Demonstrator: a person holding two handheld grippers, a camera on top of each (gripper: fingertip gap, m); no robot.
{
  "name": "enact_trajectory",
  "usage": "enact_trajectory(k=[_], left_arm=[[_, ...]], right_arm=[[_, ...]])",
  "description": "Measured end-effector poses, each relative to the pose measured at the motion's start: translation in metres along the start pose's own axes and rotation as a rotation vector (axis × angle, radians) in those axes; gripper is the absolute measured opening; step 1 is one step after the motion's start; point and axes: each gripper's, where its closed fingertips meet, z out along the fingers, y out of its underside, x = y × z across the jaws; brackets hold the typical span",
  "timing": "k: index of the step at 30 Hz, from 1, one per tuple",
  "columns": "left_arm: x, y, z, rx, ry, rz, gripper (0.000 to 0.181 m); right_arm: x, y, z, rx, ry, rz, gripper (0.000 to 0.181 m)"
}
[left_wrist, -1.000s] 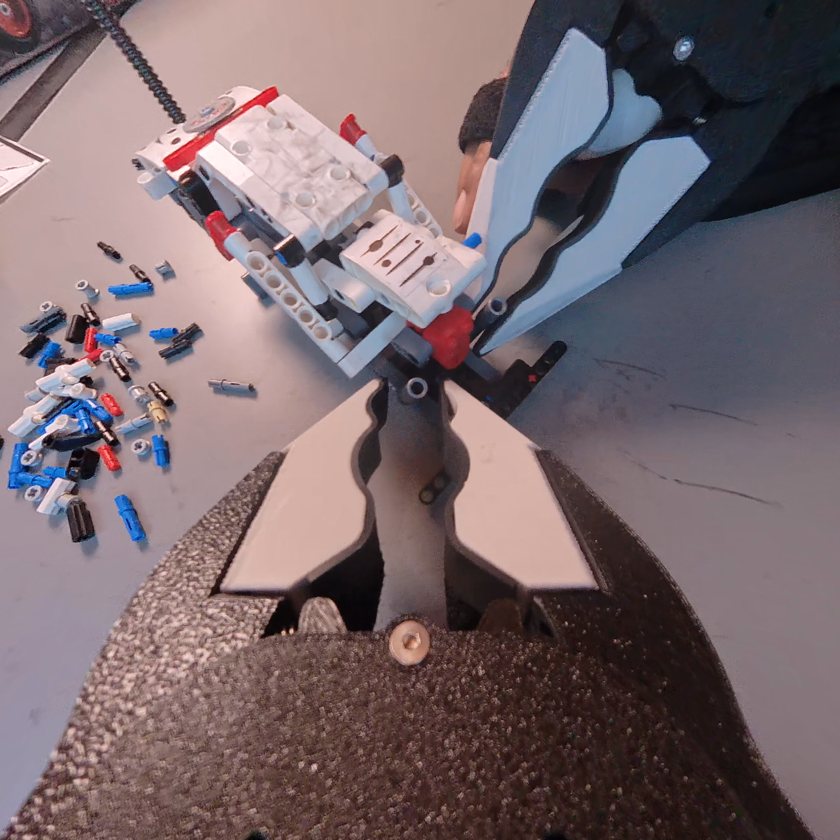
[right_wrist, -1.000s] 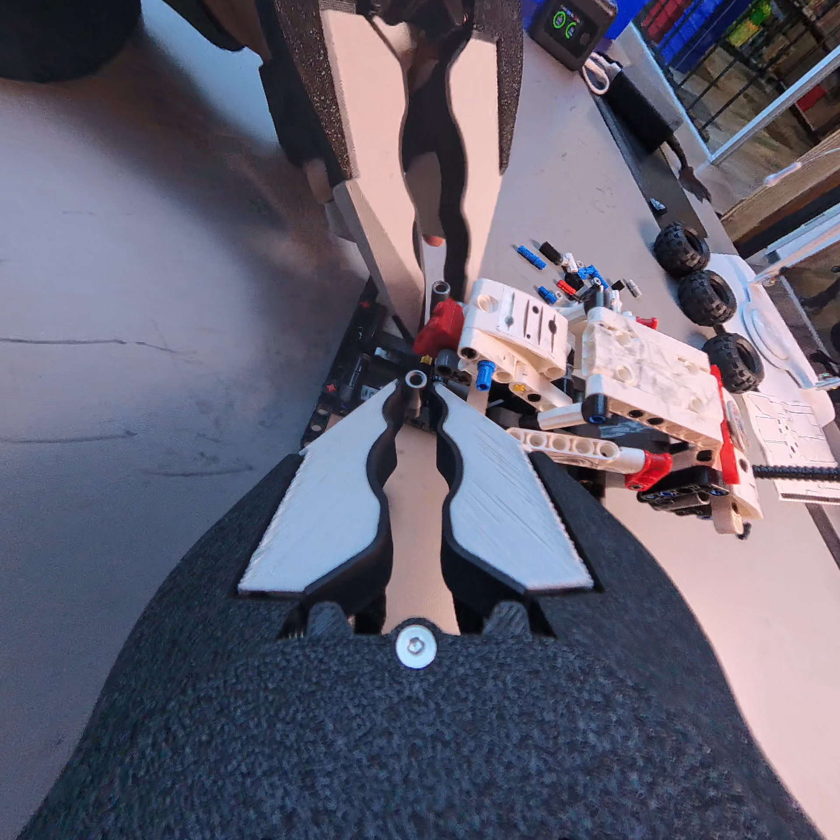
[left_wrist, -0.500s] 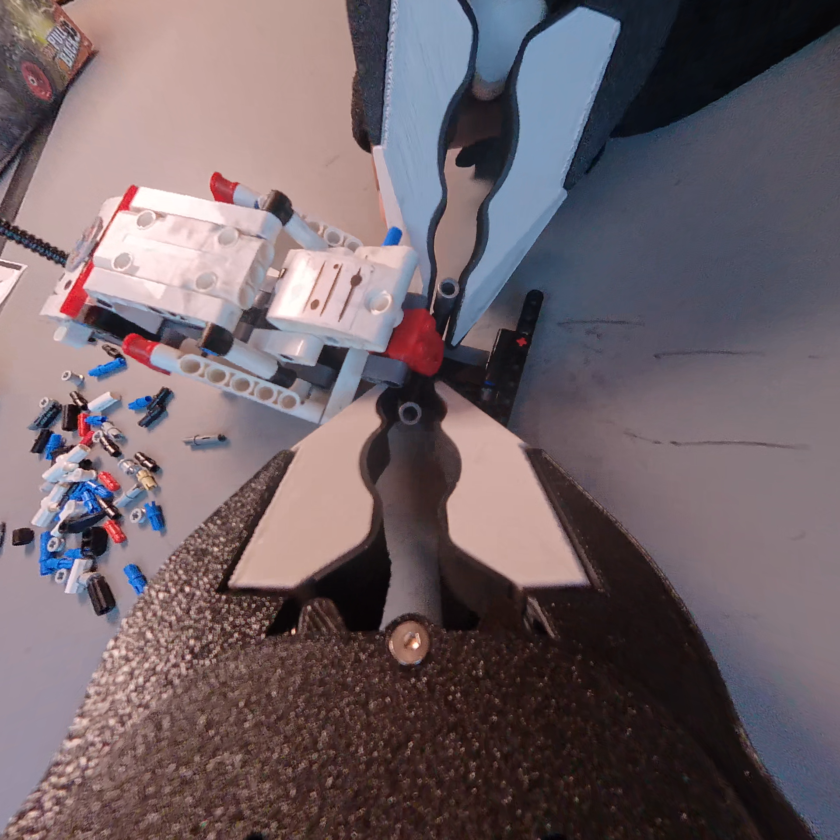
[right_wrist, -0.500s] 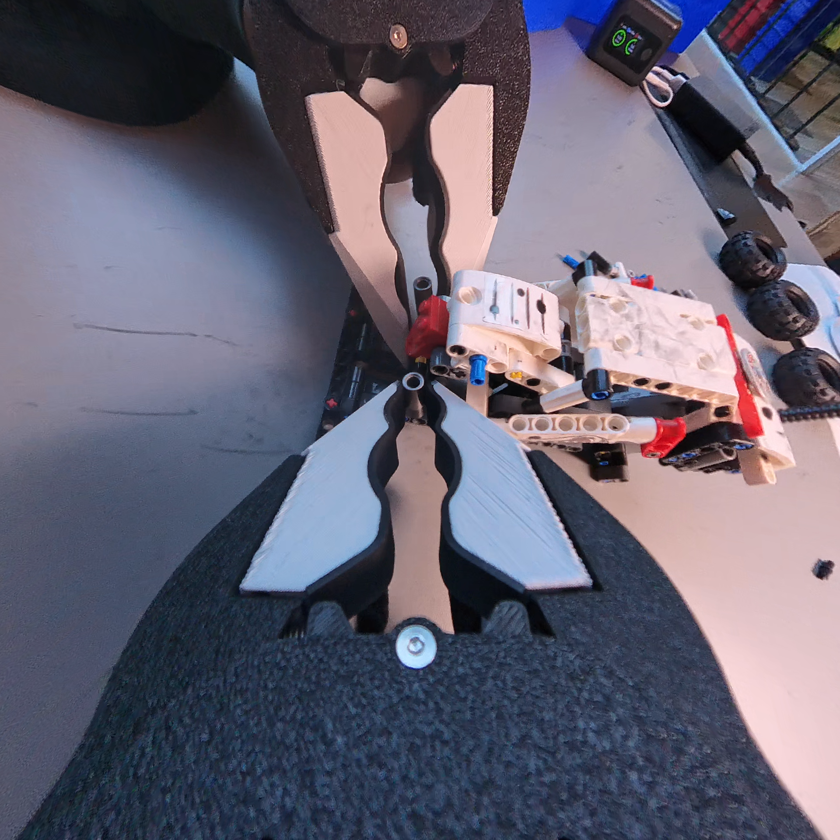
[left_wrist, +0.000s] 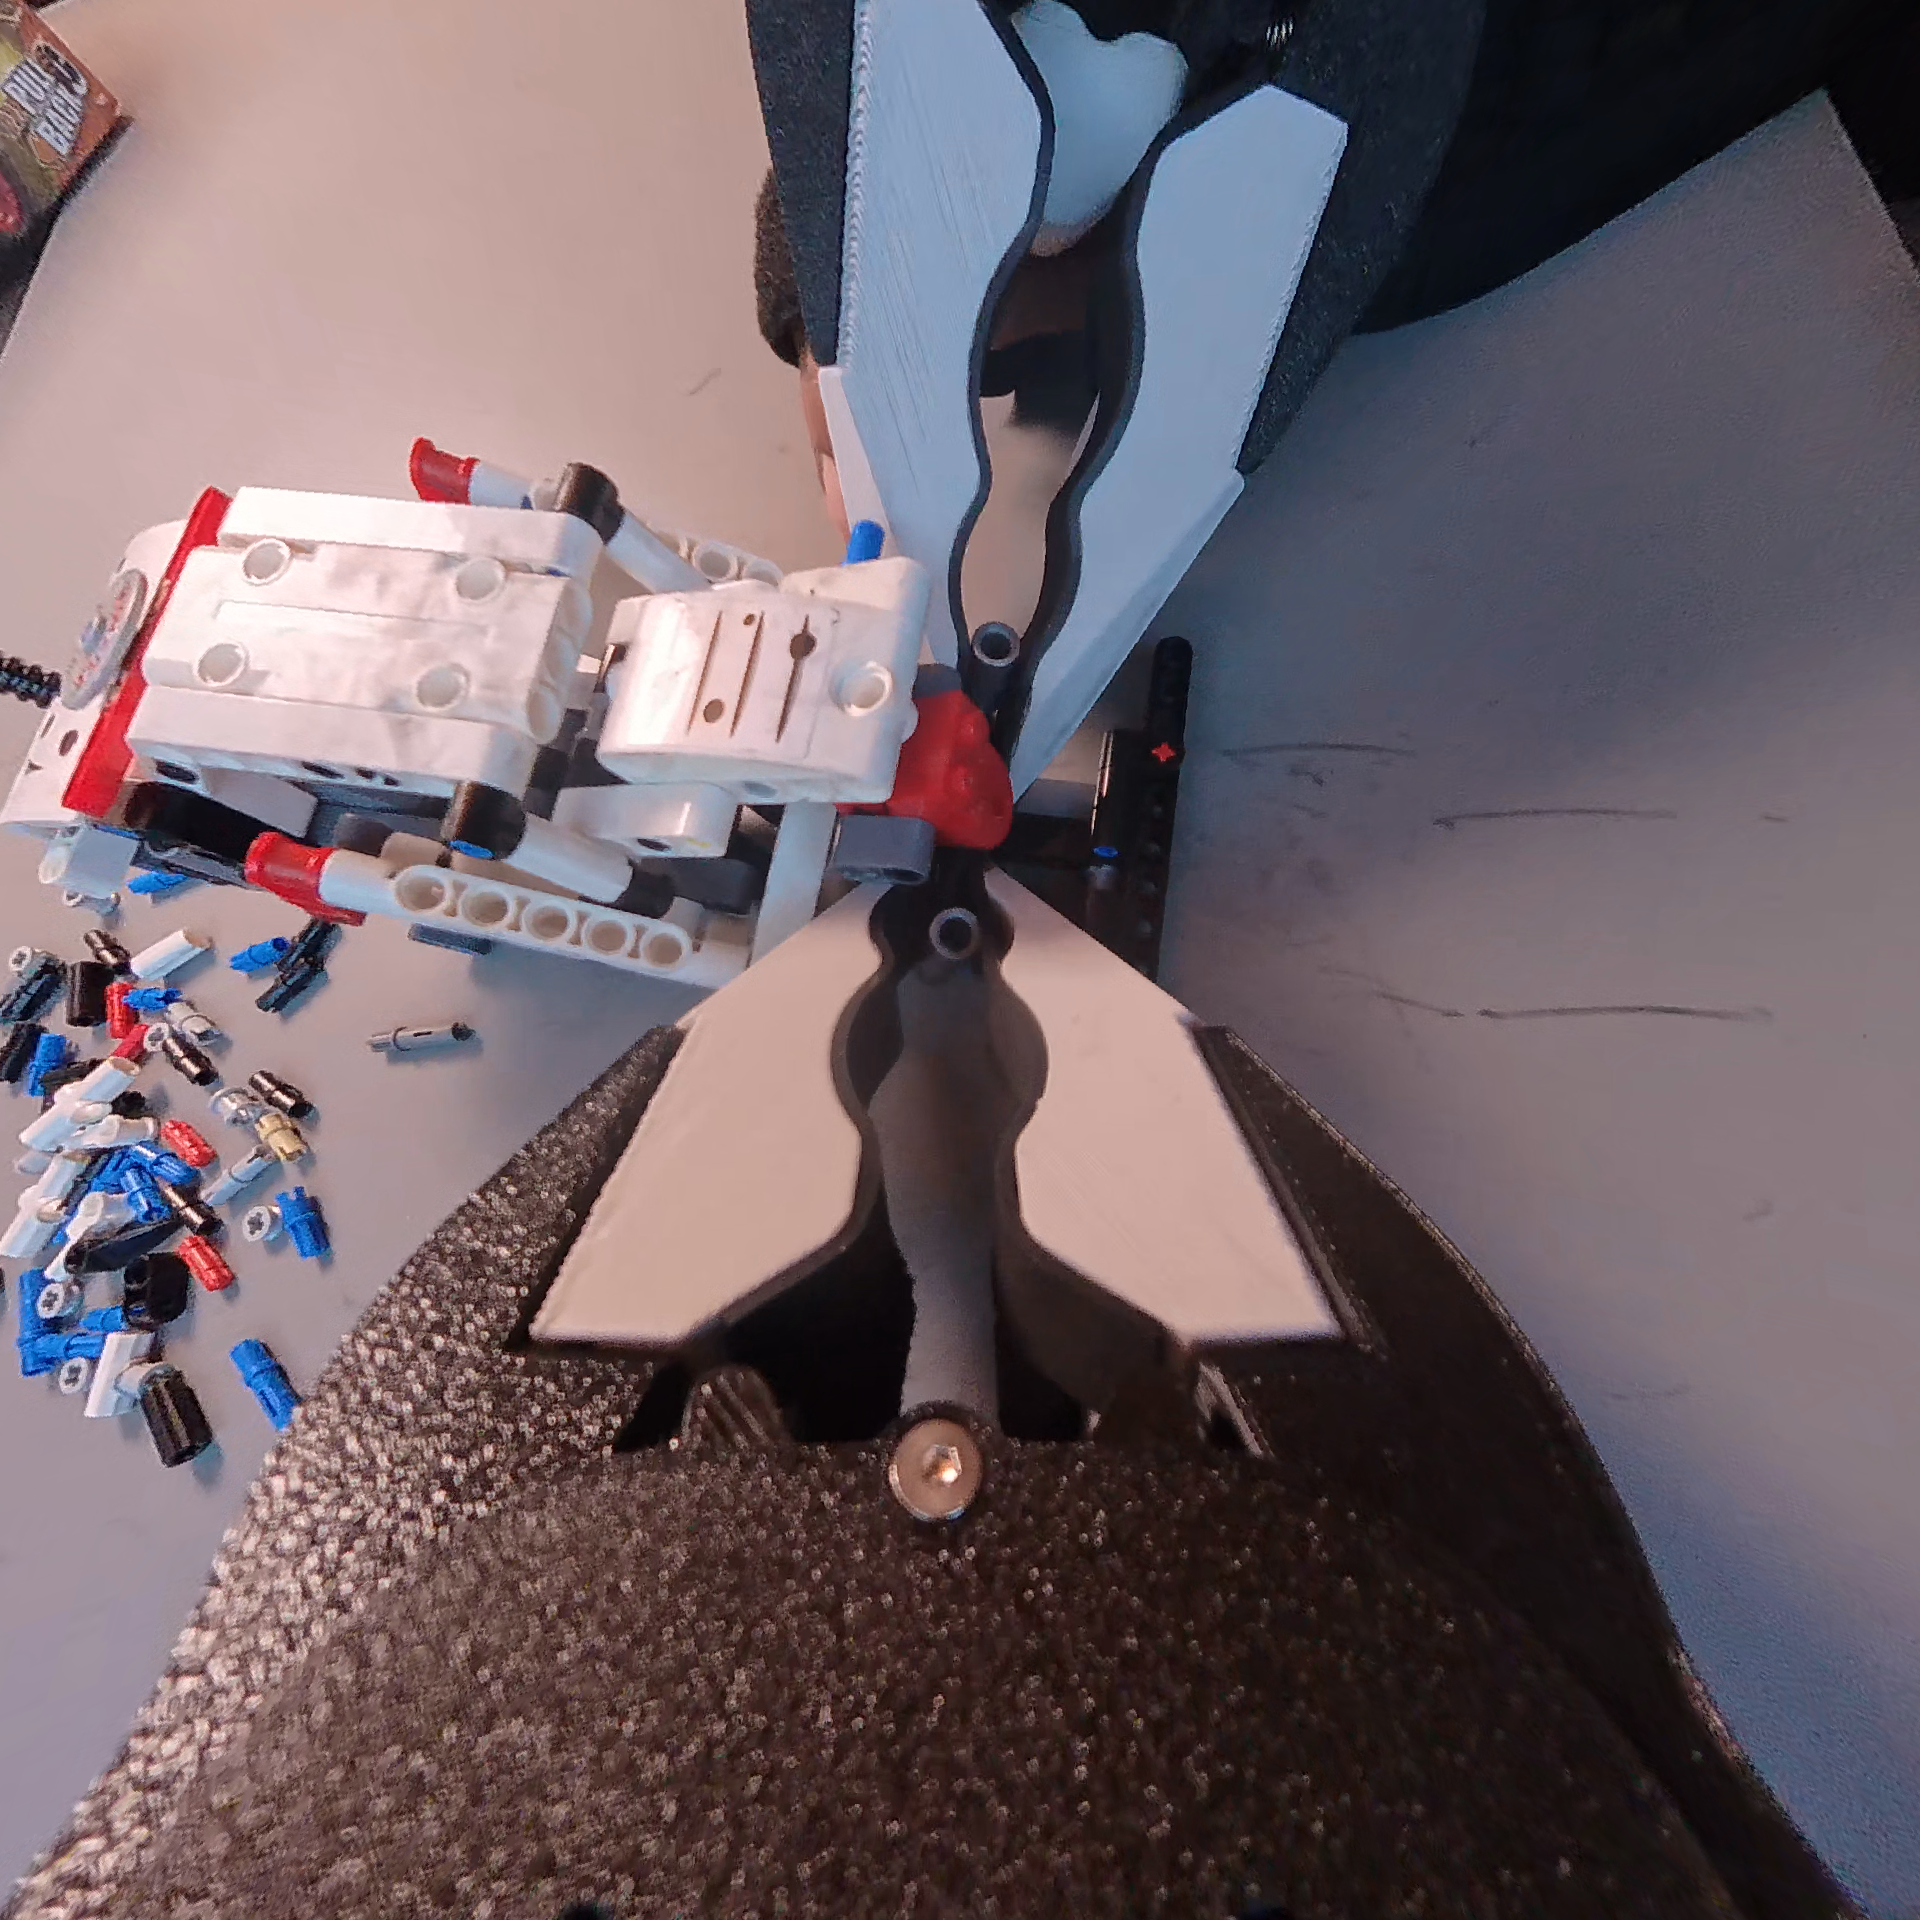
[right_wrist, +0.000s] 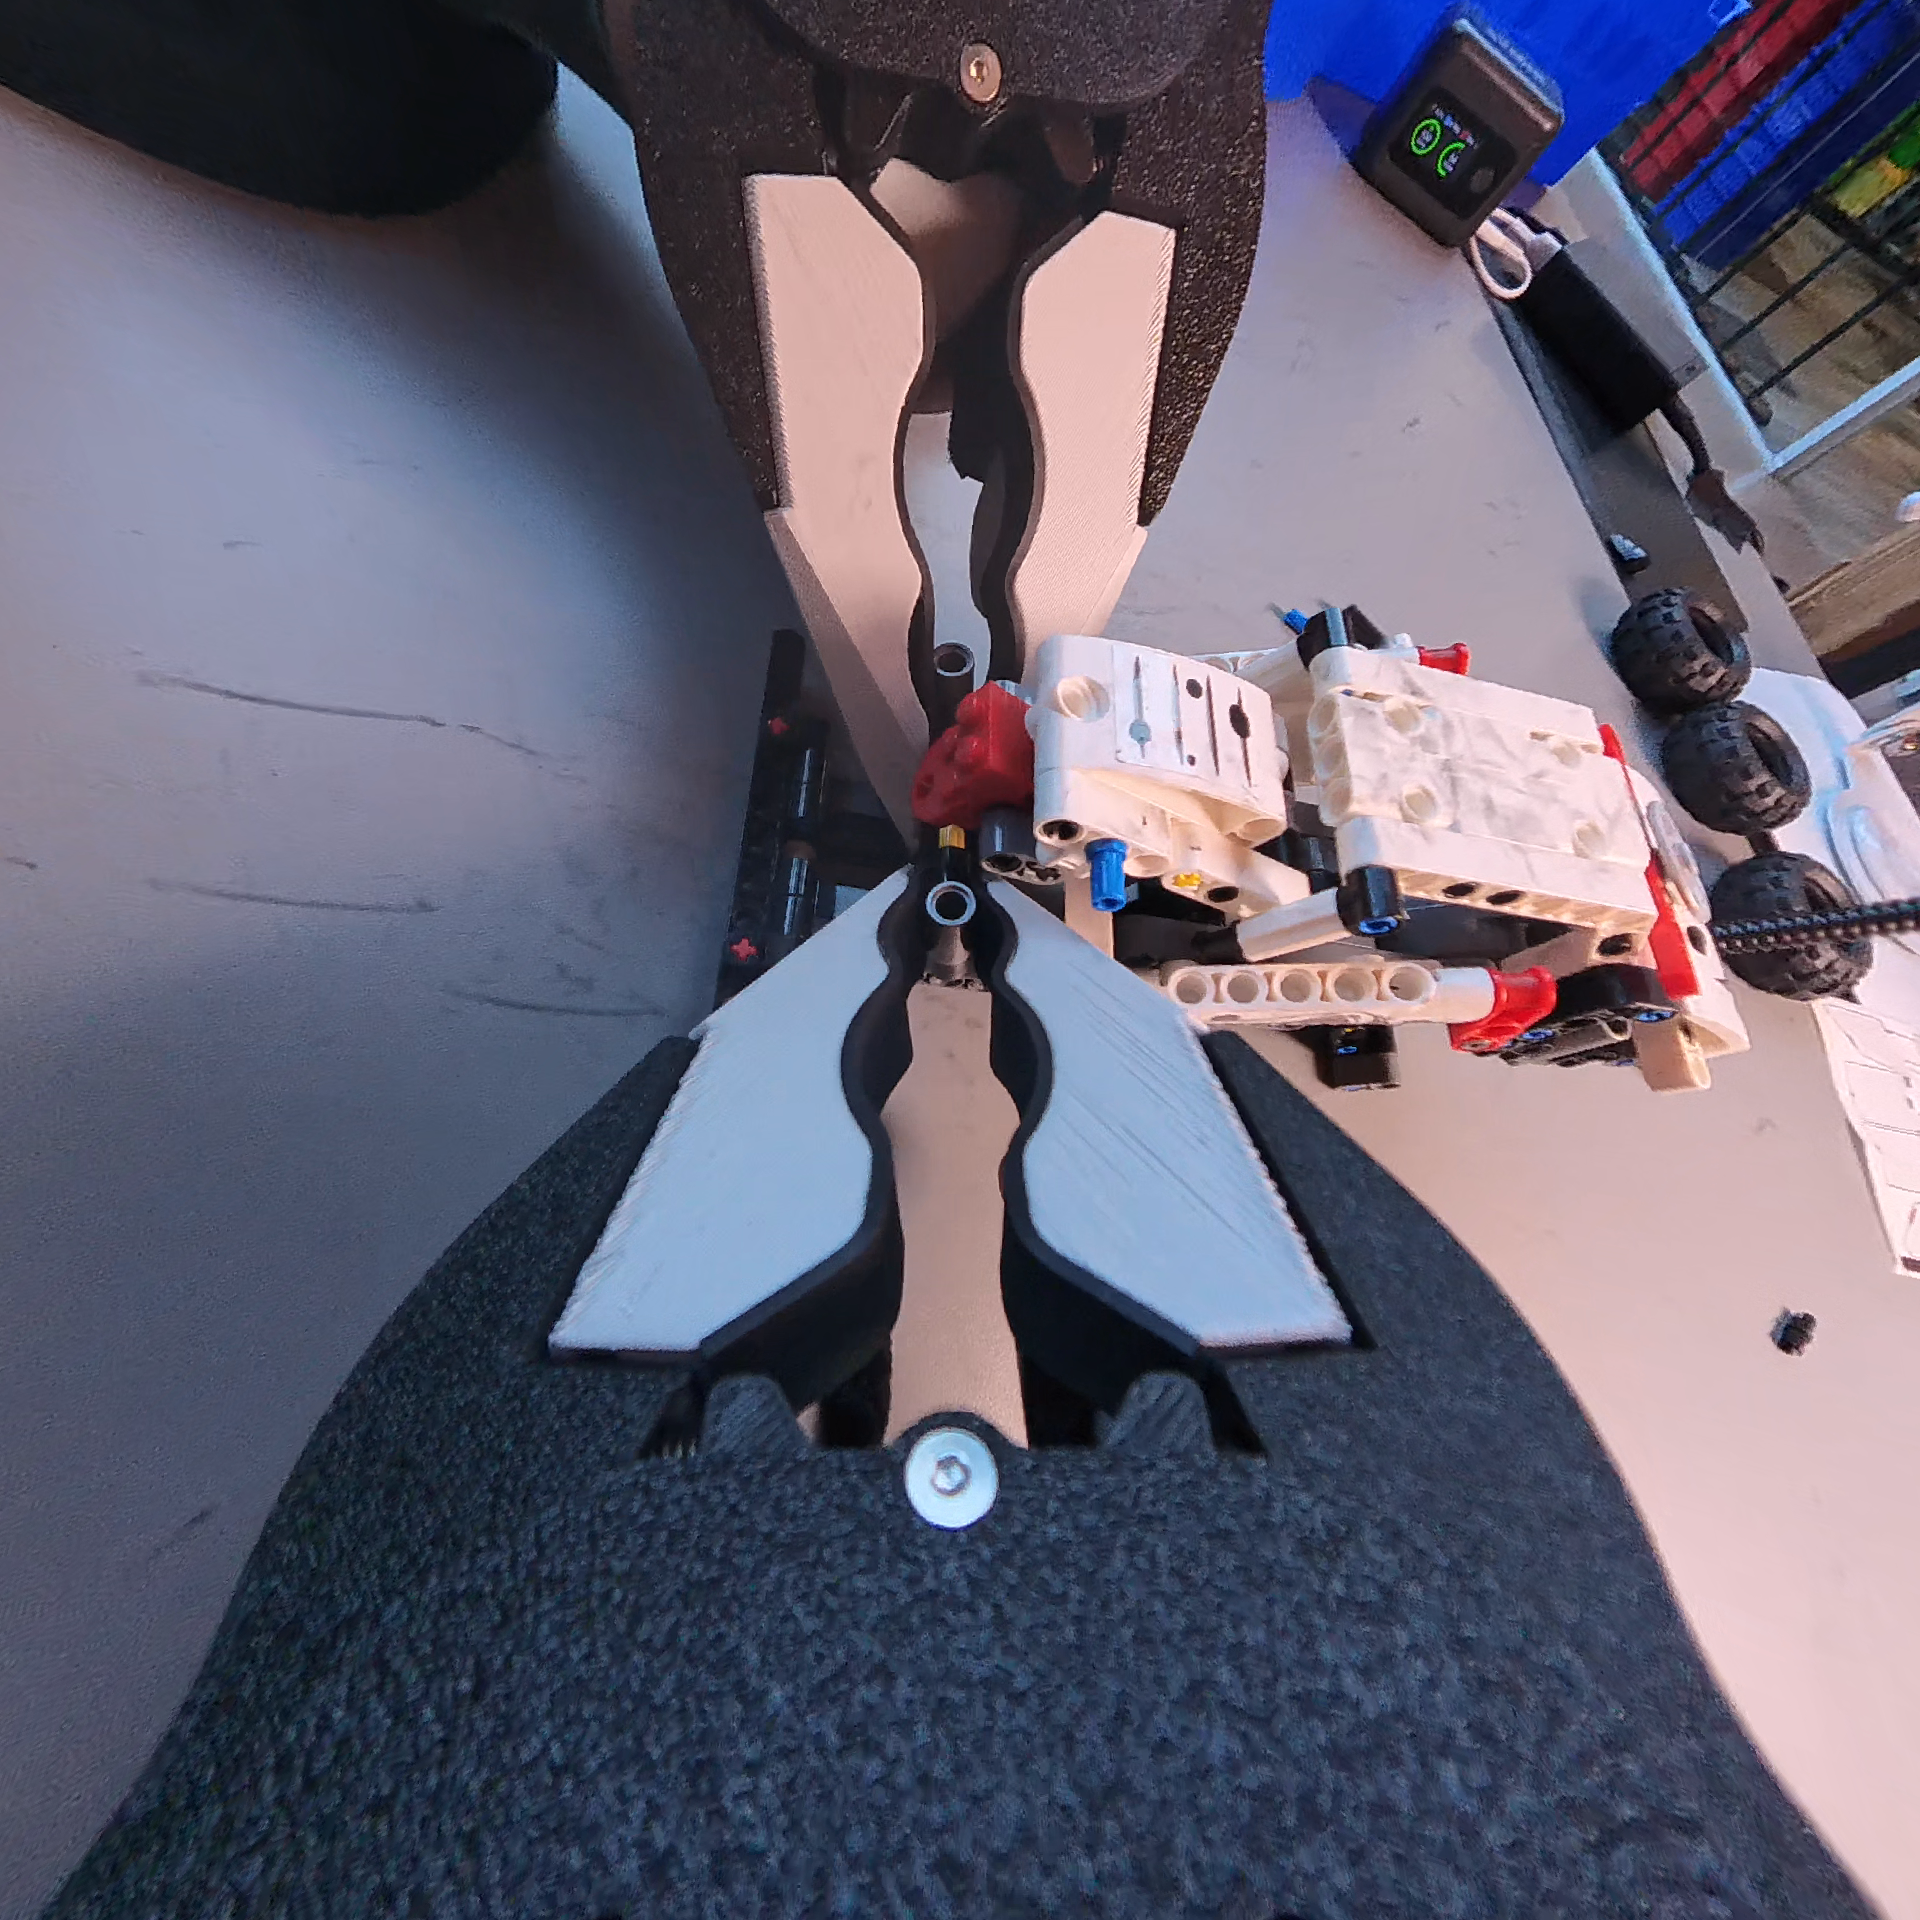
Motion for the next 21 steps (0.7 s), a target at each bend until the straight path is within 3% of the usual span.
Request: enact_trajectory(k=[21], left_arm=[[0.006,-0.008,0.007,0.038,0.016,-0.005,0.007]], right_arm=[[-0.005,0.008,-0.015,-0.019,-0.040,0.032,0.006]])
